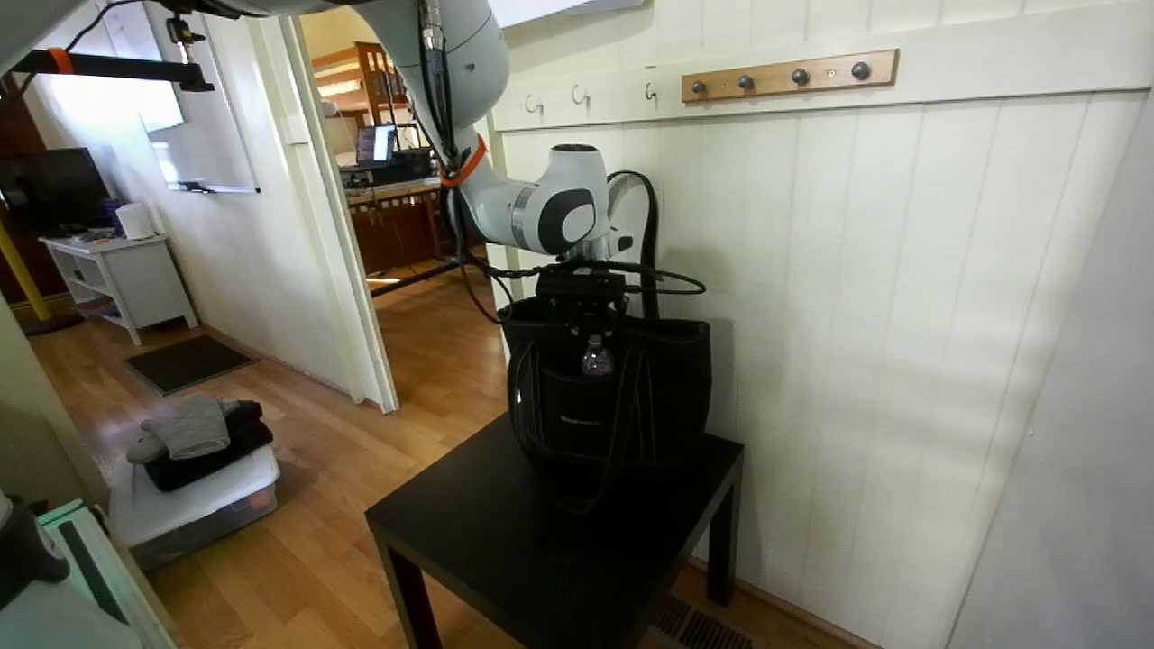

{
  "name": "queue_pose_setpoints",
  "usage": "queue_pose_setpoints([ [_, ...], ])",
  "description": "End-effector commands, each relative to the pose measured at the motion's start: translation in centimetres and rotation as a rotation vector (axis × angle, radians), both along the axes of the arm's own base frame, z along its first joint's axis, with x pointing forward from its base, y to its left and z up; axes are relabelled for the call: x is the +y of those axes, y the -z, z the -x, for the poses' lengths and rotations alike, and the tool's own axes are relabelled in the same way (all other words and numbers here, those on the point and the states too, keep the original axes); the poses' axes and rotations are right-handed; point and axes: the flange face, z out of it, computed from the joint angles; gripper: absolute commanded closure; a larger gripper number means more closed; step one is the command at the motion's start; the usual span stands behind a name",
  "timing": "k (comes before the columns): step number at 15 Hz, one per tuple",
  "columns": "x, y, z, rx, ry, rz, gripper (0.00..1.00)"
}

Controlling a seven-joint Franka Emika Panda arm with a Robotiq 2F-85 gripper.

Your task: Pick up the bottles and put them inside the bag

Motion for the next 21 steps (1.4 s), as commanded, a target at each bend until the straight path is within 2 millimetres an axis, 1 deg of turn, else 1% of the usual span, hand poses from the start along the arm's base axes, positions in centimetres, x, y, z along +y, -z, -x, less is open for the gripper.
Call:
queue_pose_setpoints([
  [1, 0.0, 0.3, 0.0, -0.03, -0.006, 0.035, 0.91],
  [2, 0.0, 0.2, 0.0, -0.036, -0.01, 0.041, 0.97],
  [3, -0.1, 0.1, 0.0, -0.04, -0.012, 0.045, 1.0],
  [7, -0.1, 0.0, 0.0, -0.04, -0.023, 0.059, 1.0],
  [9, -0.1, -0.2, 0.1, -0.04, -0.022, 0.061, 0.72],
  [10, 0.0, -0.4, 0.1, -0.047, -0.025, 0.059, 0.67],
  [11, 0.1, -0.5, 0.0, -0.054, -0.028, 0.057, 0.58],
  [12, 0.2, -0.5, -0.1, -0.062, -0.032, 0.058, 0.51],
  [13, 0.3, -0.4, -0.2, -0.068, -0.034, 0.055, 0.42],
  [15, 0.5, -0.4, -0.4, -0.083, -0.04, 0.052, 0.29],
  [18, 0.7, -0.4, -0.7, -0.086, -0.044, 0.048, 0.05],
  [19, 0.9, -0.3, -0.7, -0.078, -0.044, 0.043, 0.01],
  [21, 1.0, -0.1, -0.7, -0.046, -0.033, 0.025, 0.0],
])
